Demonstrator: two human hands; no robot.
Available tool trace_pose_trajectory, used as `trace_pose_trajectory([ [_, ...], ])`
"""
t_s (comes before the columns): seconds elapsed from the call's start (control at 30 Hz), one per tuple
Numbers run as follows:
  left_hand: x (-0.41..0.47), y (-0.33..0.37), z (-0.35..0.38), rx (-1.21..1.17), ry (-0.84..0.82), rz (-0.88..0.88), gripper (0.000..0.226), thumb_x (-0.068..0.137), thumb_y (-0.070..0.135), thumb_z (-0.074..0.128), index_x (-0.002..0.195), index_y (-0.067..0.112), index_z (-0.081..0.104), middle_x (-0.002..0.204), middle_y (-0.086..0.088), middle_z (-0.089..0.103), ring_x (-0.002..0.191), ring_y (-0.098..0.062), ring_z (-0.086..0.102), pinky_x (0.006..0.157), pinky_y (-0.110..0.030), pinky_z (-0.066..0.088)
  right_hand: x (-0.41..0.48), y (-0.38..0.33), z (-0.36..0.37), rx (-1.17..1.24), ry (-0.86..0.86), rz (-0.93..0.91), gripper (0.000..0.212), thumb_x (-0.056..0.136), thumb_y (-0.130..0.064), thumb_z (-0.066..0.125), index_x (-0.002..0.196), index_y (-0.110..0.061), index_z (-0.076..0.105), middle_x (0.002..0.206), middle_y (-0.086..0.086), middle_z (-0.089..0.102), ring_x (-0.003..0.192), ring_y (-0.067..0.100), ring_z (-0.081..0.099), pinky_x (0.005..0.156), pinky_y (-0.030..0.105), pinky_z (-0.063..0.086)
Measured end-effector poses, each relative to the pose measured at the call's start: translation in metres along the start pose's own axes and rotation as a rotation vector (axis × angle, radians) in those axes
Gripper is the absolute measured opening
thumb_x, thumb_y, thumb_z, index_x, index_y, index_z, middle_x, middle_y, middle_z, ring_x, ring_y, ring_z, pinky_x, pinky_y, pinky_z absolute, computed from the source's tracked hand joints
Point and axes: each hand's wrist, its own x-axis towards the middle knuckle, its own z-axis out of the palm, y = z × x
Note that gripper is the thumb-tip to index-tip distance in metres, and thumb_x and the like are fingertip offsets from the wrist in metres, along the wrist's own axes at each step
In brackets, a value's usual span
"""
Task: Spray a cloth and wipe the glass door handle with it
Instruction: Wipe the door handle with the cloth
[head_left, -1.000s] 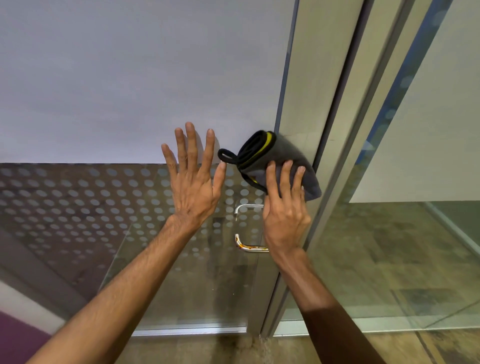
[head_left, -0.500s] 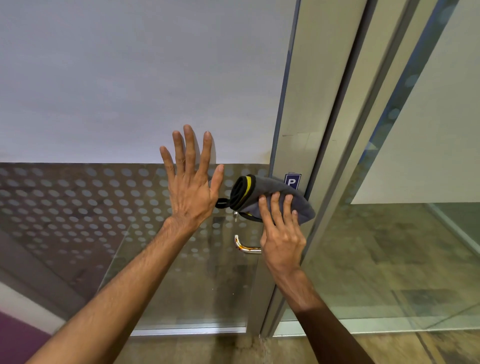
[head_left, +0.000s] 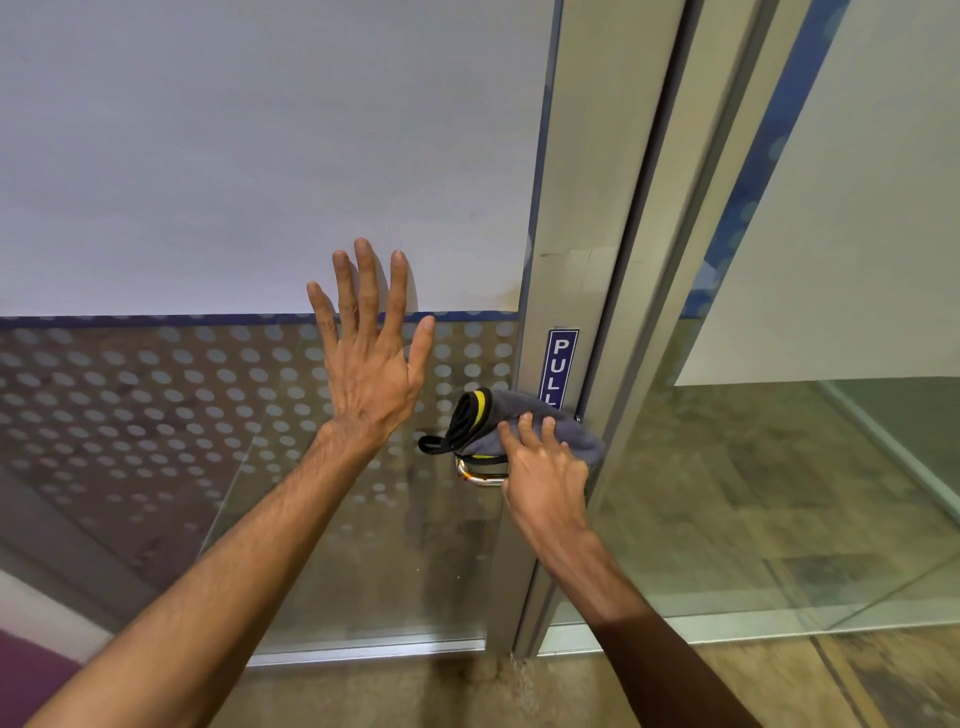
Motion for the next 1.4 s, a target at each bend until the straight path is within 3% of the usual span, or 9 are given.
trace_pose_trajectory([
  [0.2, -0.002, 0.003, -0.006, 0.014, -0.011, -0.001, 0.071, 0.108, 0.050, 0.035, 0.164, 0.016, 0.009, 0.170, -0.023, 0.011, 0.155, -0.030, -0.008, 0.125, -0.062, -0.002, -0.023, 0.019, -0.027, 0.542, 0.180, 0.181, 0.059, 0.085, -0.004, 0.058, 0.133, -0.037, 0.063, 0.126, -0.002, 0.073, 0.116, 0.029, 0.067, 0.097, 0.039, 0.053],
  [0.33, -0.003, 0.004, -0.008, 0.004, 0.000, -0.011, 0.069, 0.108, 0.051, 0.034, 0.164, 0.016, 0.011, 0.170, -0.023, 0.010, 0.155, -0.029, -0.008, 0.125, -0.059, -0.005, -0.024, 0.032, -0.041, 1.411, 0.216, 0.392, 0.040, 0.087, 0.007, 0.058, 0.098, -0.026, 0.077, 0.104, 0.000, 0.079, 0.109, 0.027, 0.071, 0.102, 0.043, 0.051],
  [0.43, -0.004, 0.005, -0.007, -0.005, -0.003, -0.014, 0.070, 0.108, 0.051, 0.034, 0.164, 0.016, 0.010, 0.170, -0.022, 0.010, 0.155, -0.028, -0.008, 0.125, -0.060, -0.004, -0.036, 0.032, -0.058, 1.654, 0.404, 0.396, 0.046, 0.092, 0.016, 0.052, 0.100, -0.023, 0.074, 0.105, -0.001, 0.078, 0.106, 0.019, 0.071, 0.102, 0.042, 0.051],
  [0.63, -0.004, 0.002, -0.004, -0.006, -0.005, -0.017, 0.070, 0.108, 0.050, 0.034, 0.164, 0.016, 0.009, 0.170, -0.023, 0.010, 0.155, -0.028, -0.009, 0.125, -0.060, -0.004, -0.036, 0.016, -0.078, 1.295, 1.061, 0.403, 0.027, 0.099, -0.006, 0.060, 0.124, -0.007, 0.067, 0.088, -0.019, 0.075, 0.080, 0.001, 0.069, 0.075, 0.023, 0.053],
  [0.7, -0.004, 0.001, -0.004, -0.003, 0.001, -0.017, 0.070, 0.108, 0.050, 0.033, 0.164, 0.016, 0.009, 0.170, -0.023, 0.010, 0.155, -0.029, -0.008, 0.125, -0.060, -0.005, -0.023, 0.009, -0.080, 0.993, 1.145, 0.360, 0.030, 0.099, -0.013, 0.061, 0.128, -0.004, 0.066, 0.094, -0.006, 0.078, 0.081, 0.015, 0.071, 0.073, 0.025, 0.052],
  [0.8, -0.004, 0.000, -0.003, -0.010, 0.002, -0.012, 0.069, 0.108, 0.049, 0.033, 0.164, 0.015, 0.010, 0.169, -0.024, 0.011, 0.155, -0.029, -0.007, 0.125, -0.060, -0.004, 0.009, 0.003, -0.064, 0.654, 1.094, 0.228, 0.036, 0.099, -0.014, 0.058, 0.131, 0.003, 0.063, 0.128, 0.018, 0.071, 0.109, 0.034, 0.071, 0.088, 0.036, 0.057],
  [0.93, -0.007, -0.002, 0.000, -0.019, 0.007, 0.002, 0.069, 0.108, 0.047, 0.036, 0.164, 0.015, 0.011, 0.169, -0.025, 0.012, 0.155, -0.030, -0.006, 0.125, -0.062, -0.001, 0.040, -0.006, -0.038, 0.305, 0.920, 0.089, 0.053, 0.098, -0.002, 0.053, 0.151, -0.006, 0.047, 0.159, 0.014, 0.043, 0.148, 0.034, 0.040, 0.098, 0.044, 0.058],
  [1.1, -0.005, -0.005, 0.004, -0.015, 0.003, 0.004, 0.066, 0.109, 0.047, 0.034, 0.164, 0.015, 0.013, 0.168, -0.026, 0.012, 0.154, -0.032, -0.005, 0.124, -0.064, -0.002, 0.048, -0.006, -0.024, 0.085, 0.790, 0.084, 0.058, 0.100, -0.005, 0.051, 0.156, -0.014, 0.040, 0.162, 0.009, 0.040, 0.149, 0.036, 0.037, 0.079, 0.042, 0.065],
  [1.4, -0.002, -0.006, 0.010, -0.029, 0.023, 0.017, 0.071, 0.109, 0.048, 0.036, 0.162, 0.016, 0.001, 0.167, -0.027, 0.013, 0.154, -0.033, -0.005, 0.124, -0.064, -0.001, 0.031, 0.001, 0.009, -0.012, 0.583, 0.008, 0.060, 0.091, -0.002, 0.057, 0.150, -0.011, 0.050, 0.153, 0.011, 0.053, 0.140, 0.041, 0.049, 0.086, 0.043, 0.063],
])
